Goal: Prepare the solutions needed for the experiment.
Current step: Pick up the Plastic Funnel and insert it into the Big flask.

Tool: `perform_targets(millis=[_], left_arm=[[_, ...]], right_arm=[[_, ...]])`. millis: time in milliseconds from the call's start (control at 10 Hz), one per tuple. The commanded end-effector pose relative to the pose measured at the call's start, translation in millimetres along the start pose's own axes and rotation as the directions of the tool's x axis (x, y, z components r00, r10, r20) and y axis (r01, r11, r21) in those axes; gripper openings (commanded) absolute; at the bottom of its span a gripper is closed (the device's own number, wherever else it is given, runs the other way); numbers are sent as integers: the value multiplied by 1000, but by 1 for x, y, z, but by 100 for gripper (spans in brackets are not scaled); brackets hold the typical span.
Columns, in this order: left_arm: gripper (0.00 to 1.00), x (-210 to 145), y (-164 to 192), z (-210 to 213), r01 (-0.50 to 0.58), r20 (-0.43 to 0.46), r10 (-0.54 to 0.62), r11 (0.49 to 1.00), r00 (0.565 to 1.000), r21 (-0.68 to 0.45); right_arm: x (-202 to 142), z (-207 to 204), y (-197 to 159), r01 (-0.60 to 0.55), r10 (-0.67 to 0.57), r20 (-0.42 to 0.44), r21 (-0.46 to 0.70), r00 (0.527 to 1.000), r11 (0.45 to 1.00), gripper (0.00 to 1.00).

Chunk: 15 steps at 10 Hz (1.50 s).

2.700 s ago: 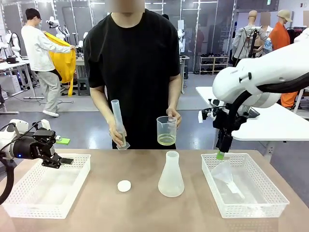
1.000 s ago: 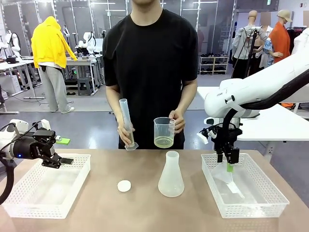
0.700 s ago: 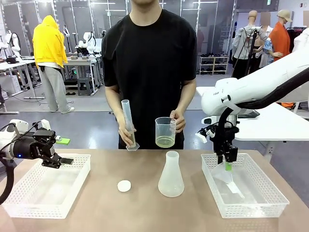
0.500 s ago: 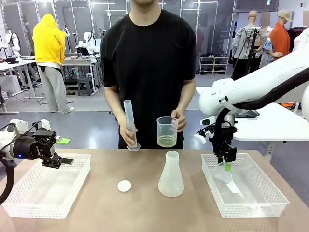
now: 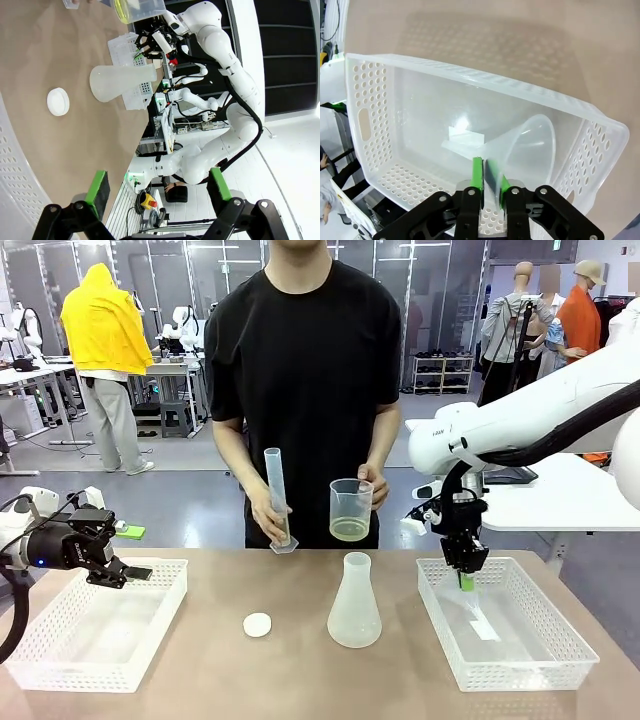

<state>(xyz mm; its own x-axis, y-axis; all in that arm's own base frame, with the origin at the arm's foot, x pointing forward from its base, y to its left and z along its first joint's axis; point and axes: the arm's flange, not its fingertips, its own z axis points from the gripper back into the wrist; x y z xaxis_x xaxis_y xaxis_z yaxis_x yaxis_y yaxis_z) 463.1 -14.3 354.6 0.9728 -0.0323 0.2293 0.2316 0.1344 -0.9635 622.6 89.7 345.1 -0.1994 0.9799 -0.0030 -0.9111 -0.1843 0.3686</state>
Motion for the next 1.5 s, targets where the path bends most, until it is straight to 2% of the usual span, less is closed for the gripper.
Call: perform_targets(millis=[0, 200, 400, 600, 700, 900, 1100, 1400], left_arm=[[100, 2, 0, -2, 1, 13, -1, 1000, 1000, 7], [100, 2, 0, -2, 1, 13, -1, 1000, 1000, 7], [100, 2, 0, -2, 1, 13, -1, 1000, 1000, 7], [100, 2, 0, -2, 1, 13, -1, 1000, 1000, 7], [100, 2, 0, -2, 1, 13, -1, 1000, 1000, 7], [100, 2, 0, -2, 1, 13, -1, 1000, 1000, 7], [100, 2, 0, -2, 1, 13, -1, 1000, 1000, 7], [100, 2, 0, -2, 1, 13, -1, 1000, 1000, 7]], right_arm=[[-3, 1, -2, -43, 43, 1, 15, 999, 999, 0], [-1, 3, 7, -21, 22, -8, 44, 1000, 999, 0], [7, 15, 28, 90, -89, -23, 45, 996, 995, 0], [21, 40, 59, 217, -217, -19, -2, 976, 976, 0], [28, 54, 77, 264, -266, -22, -51, 964, 963, 0], [46, 85, 113, 272, -290, -46, -235, 956, 933, 0], [60, 105, 140, 275, -310, -30, -384, 950, 881, 0], [76, 115, 166, 349, -394, 20, -506, 919, 789, 0]])
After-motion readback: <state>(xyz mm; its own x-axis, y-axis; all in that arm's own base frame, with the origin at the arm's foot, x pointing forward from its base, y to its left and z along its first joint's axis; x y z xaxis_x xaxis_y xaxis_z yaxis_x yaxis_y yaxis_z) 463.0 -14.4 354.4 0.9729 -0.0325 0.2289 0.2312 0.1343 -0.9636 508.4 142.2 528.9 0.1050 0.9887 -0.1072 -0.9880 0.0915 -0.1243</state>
